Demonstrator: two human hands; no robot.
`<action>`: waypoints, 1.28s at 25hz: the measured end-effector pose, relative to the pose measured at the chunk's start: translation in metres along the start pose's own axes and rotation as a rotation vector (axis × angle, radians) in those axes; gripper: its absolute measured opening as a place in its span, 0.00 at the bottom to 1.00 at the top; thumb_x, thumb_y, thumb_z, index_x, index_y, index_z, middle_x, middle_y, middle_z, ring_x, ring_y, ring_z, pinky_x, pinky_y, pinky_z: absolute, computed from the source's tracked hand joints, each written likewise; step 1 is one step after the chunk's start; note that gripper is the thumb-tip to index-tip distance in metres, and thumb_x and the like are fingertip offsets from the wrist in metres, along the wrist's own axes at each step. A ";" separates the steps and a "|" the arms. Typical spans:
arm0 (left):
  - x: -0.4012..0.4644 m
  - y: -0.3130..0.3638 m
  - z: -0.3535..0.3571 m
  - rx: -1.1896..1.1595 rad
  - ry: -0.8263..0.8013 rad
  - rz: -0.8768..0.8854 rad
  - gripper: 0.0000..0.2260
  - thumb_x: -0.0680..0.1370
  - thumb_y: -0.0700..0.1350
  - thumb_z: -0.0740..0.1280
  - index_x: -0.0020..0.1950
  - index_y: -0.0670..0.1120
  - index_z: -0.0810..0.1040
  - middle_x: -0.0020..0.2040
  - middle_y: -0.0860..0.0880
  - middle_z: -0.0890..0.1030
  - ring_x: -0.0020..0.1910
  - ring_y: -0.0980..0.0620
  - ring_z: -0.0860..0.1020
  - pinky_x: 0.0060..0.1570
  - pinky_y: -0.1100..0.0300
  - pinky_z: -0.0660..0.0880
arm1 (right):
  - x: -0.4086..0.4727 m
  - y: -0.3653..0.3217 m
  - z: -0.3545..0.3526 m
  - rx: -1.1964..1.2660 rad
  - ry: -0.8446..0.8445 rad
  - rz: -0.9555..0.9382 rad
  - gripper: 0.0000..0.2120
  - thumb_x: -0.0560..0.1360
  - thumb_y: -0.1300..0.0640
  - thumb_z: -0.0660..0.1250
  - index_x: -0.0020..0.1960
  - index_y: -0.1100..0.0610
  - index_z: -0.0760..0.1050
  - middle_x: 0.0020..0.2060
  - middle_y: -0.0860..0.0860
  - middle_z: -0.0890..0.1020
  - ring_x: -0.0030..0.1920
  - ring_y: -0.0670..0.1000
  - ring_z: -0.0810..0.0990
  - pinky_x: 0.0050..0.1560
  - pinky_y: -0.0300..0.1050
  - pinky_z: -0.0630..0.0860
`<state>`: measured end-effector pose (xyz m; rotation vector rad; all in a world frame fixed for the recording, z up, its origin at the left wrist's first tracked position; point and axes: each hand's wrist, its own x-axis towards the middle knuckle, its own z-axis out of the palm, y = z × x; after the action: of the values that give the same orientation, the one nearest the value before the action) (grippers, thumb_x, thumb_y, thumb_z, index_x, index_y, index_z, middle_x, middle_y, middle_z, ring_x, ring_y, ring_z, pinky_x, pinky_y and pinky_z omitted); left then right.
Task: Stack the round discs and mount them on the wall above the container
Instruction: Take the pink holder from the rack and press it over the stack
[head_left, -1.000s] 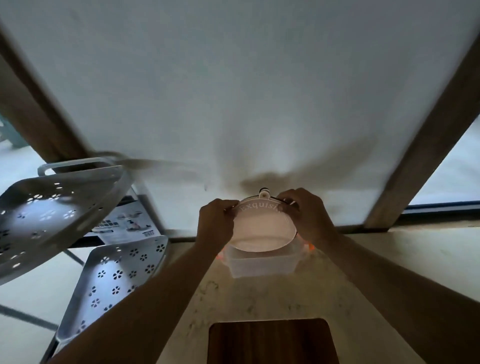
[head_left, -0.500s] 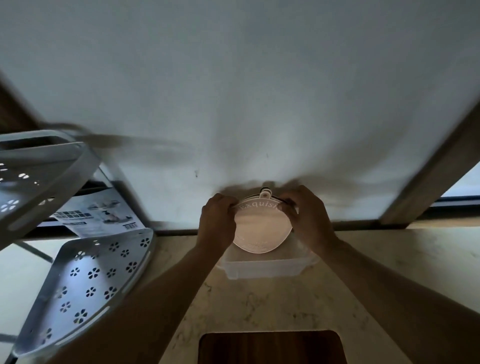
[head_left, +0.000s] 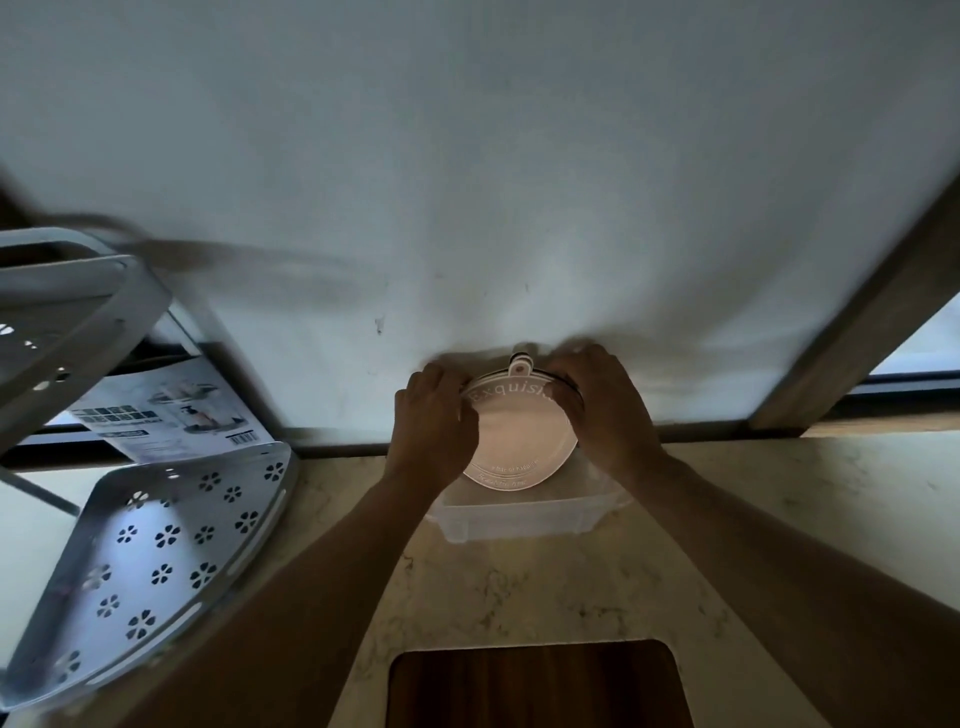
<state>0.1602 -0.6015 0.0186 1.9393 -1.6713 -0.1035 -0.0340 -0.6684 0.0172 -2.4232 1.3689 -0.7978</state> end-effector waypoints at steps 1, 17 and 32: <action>0.000 0.000 0.000 0.007 -0.001 0.004 0.10 0.74 0.40 0.65 0.54 0.44 0.77 0.53 0.44 0.78 0.53 0.41 0.74 0.52 0.49 0.70 | 0.000 0.000 -0.001 -0.008 -0.006 -0.004 0.11 0.78 0.56 0.67 0.59 0.56 0.78 0.56 0.57 0.77 0.56 0.59 0.75 0.58 0.54 0.73; 0.002 -0.007 0.006 0.008 -0.004 0.019 0.10 0.72 0.40 0.71 0.53 0.46 0.77 0.54 0.45 0.75 0.54 0.43 0.73 0.51 0.50 0.68 | -0.003 -0.006 0.002 0.015 0.023 0.031 0.16 0.66 0.60 0.71 0.54 0.59 0.78 0.54 0.57 0.75 0.54 0.59 0.75 0.55 0.50 0.76; -0.004 -0.003 0.002 -0.047 0.050 0.109 0.12 0.75 0.37 0.65 0.57 0.44 0.71 0.56 0.44 0.75 0.54 0.43 0.70 0.54 0.48 0.66 | -0.004 -0.007 -0.002 0.155 0.018 0.031 0.10 0.76 0.61 0.67 0.55 0.61 0.71 0.53 0.57 0.75 0.54 0.58 0.71 0.53 0.51 0.71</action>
<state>0.1617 -0.5986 0.0145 1.7981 -1.7223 -0.0523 -0.0321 -0.6608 0.0208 -2.2768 1.2972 -0.8847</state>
